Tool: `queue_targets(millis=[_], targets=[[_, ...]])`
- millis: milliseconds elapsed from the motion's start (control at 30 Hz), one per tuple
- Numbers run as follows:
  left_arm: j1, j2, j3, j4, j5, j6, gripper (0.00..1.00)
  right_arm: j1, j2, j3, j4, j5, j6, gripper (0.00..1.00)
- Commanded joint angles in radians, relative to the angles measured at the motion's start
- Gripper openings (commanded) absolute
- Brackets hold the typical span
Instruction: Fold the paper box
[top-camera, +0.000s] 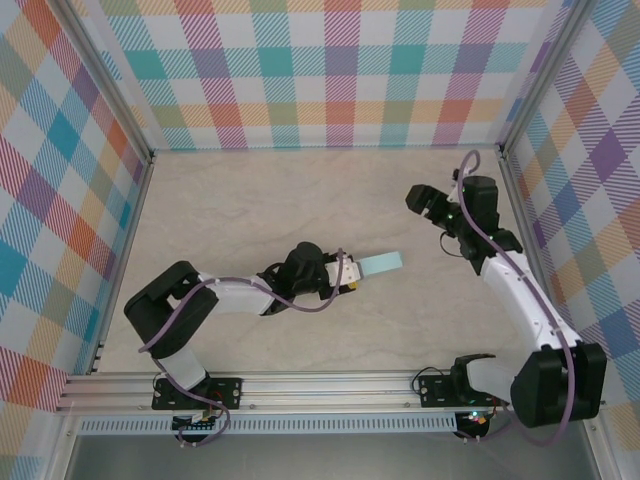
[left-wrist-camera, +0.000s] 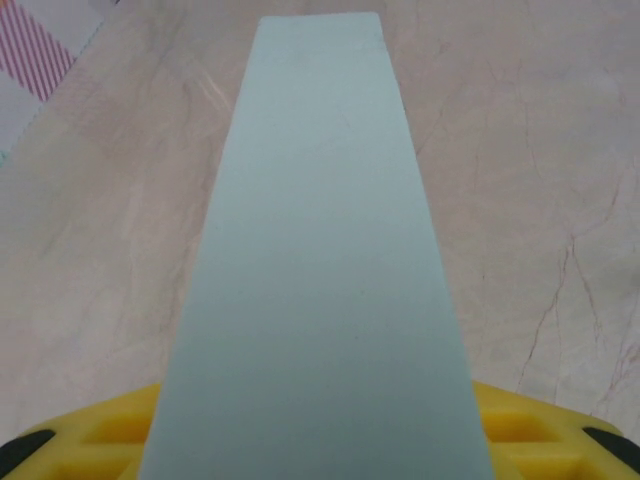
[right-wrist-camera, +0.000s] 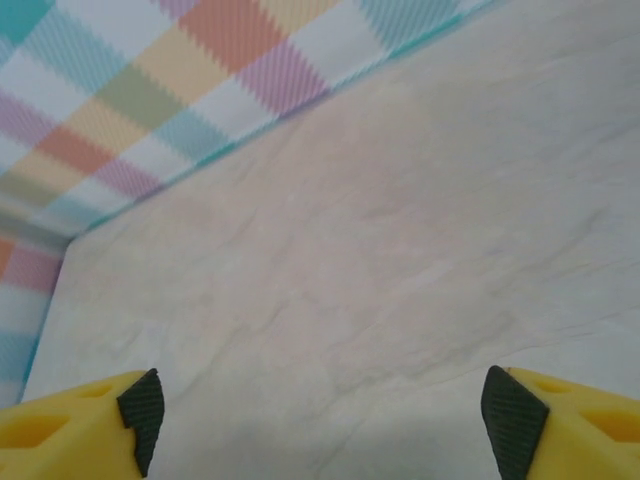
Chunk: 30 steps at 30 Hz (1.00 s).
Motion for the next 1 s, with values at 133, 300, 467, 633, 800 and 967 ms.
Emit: queue_targets(millis=[133,300,467,633,800,967], targets=[[-0.013,-0.034,0.036,-0.263,-0.203,0.505,0.52,-0.003,0.08,0.087,-0.24,0.203,0.069,0.94],[-0.013,0.01,0.047,-0.227,-0.285,0.562,0.93,-0.003,0.142,0.098,-0.245,0.143,0.094,0.95],[0.004,-0.075,-0.004,-0.204,-0.23,0.477,1.0,-0.003,0.15,0.085,-0.253,0.184,0.082,0.95],[0.075,-0.237,0.011,-0.465,-0.007,0.366,1.0,-0.003,0.063,-0.014,-0.168,0.303,-0.044,1.0],[0.122,-0.352,0.012,-0.514,0.009,0.229,1.0,-0.002,-0.105,-0.195,0.051,0.504,-0.283,1.0],[0.309,-0.444,0.025,-0.421,0.005,-0.134,1.0,0.0,-0.212,-0.393,0.319,0.442,-0.48,1.0]])
